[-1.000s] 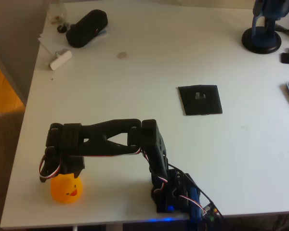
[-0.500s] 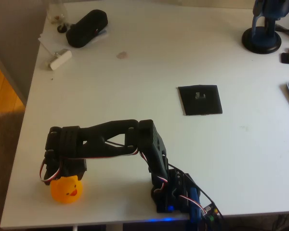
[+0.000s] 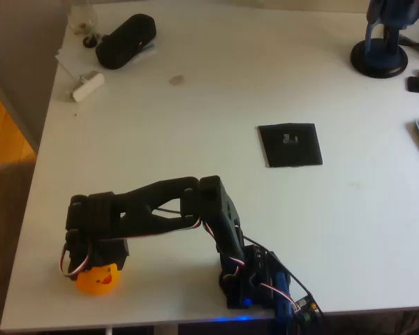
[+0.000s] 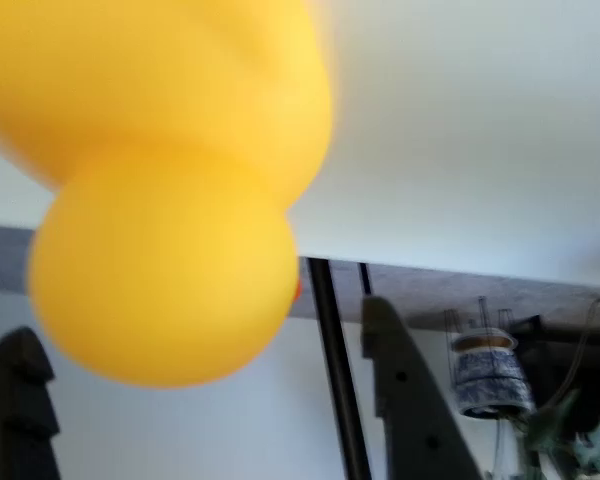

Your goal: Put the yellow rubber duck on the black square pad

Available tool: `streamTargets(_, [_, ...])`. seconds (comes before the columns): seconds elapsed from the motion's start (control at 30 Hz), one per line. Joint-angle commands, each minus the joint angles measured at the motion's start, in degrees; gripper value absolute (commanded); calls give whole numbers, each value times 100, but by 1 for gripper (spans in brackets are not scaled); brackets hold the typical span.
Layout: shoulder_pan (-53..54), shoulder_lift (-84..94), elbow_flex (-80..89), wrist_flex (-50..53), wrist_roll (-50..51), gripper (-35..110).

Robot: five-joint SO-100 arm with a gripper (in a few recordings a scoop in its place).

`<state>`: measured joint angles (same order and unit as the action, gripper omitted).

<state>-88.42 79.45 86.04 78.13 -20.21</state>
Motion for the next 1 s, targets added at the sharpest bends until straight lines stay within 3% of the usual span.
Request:
streamTargets(0.0, [-44,105,246,70,-167,36])
streamTargets(0.57, [88,185,272,62,-167,36])
streamTargets(0.97, [123,202,237,0,-167,15])
